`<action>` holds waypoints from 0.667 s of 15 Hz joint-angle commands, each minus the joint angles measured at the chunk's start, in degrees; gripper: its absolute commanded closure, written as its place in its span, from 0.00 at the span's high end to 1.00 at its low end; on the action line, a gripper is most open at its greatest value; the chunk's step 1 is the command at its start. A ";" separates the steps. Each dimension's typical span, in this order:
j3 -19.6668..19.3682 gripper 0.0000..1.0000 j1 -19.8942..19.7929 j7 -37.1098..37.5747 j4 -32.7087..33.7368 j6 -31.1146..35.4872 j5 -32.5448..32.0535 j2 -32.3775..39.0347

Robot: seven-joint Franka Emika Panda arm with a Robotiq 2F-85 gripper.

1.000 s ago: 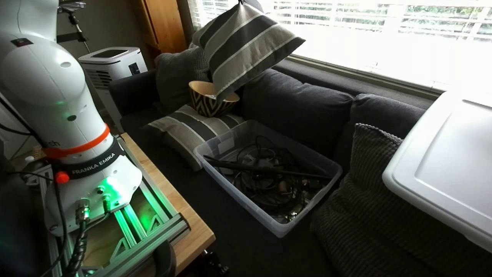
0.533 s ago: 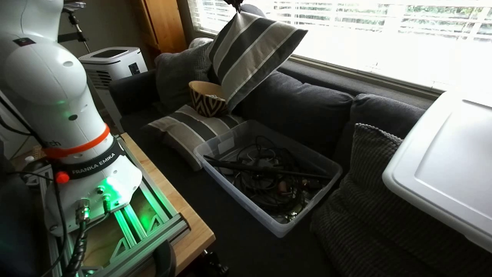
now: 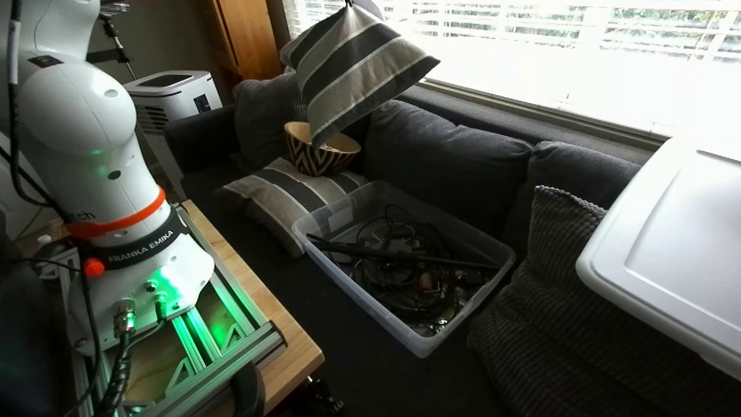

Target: Put the striped pillow into the wooden bowl

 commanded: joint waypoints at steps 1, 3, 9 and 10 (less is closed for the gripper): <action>-1.64 0.01 2.32 0.86 7.62 0.35 -4.16 3.68; -1.75 0.01 2.76 1.15 10.72 1.16 -4.29 6.05; -1.75 0.01 4.39 -0.57 22.42 1.08 -3.42 14.75; -1.51 0.01 4.75 -1.05 24.35 0.69 -3.06 16.29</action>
